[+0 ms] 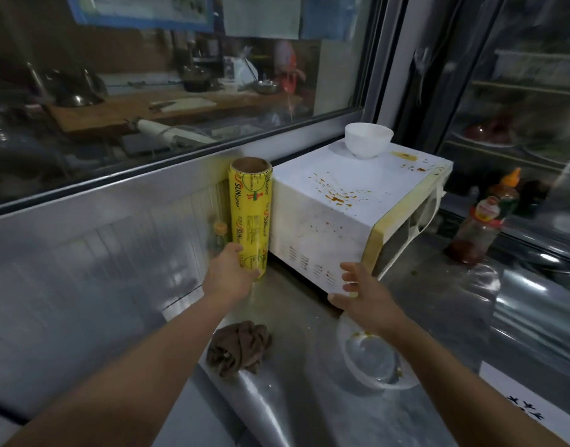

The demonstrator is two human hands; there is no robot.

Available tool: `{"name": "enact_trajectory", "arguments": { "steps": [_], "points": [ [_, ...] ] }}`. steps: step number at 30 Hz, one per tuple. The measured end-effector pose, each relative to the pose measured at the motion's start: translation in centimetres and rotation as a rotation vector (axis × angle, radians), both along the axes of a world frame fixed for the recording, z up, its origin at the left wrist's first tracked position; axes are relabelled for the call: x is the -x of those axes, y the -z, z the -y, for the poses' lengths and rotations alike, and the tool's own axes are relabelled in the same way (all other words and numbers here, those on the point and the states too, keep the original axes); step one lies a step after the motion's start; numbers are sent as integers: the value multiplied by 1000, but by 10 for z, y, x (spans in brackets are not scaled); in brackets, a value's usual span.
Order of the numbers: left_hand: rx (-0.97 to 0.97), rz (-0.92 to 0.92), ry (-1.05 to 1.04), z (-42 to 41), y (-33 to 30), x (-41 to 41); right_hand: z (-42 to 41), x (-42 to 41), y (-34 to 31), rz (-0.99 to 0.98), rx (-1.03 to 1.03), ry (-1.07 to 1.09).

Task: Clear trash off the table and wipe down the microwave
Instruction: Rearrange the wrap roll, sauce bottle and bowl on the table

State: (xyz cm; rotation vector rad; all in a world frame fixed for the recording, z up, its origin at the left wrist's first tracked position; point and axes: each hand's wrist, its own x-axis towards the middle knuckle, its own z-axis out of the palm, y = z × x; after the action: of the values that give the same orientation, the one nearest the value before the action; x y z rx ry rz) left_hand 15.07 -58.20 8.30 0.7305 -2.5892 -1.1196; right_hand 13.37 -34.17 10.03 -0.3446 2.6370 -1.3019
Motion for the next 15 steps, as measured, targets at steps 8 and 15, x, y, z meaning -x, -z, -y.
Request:
{"name": "enact_trajectory", "arguments": {
  "steps": [8, 15],
  "points": [
    [11, -33, 61, -96, -15, -48, -89, -46, -21, -39, -48, -8],
    [-92, -53, 181, -206, -16, -78, -193, -87, -31, 12, 30, 54]
  ]
}}
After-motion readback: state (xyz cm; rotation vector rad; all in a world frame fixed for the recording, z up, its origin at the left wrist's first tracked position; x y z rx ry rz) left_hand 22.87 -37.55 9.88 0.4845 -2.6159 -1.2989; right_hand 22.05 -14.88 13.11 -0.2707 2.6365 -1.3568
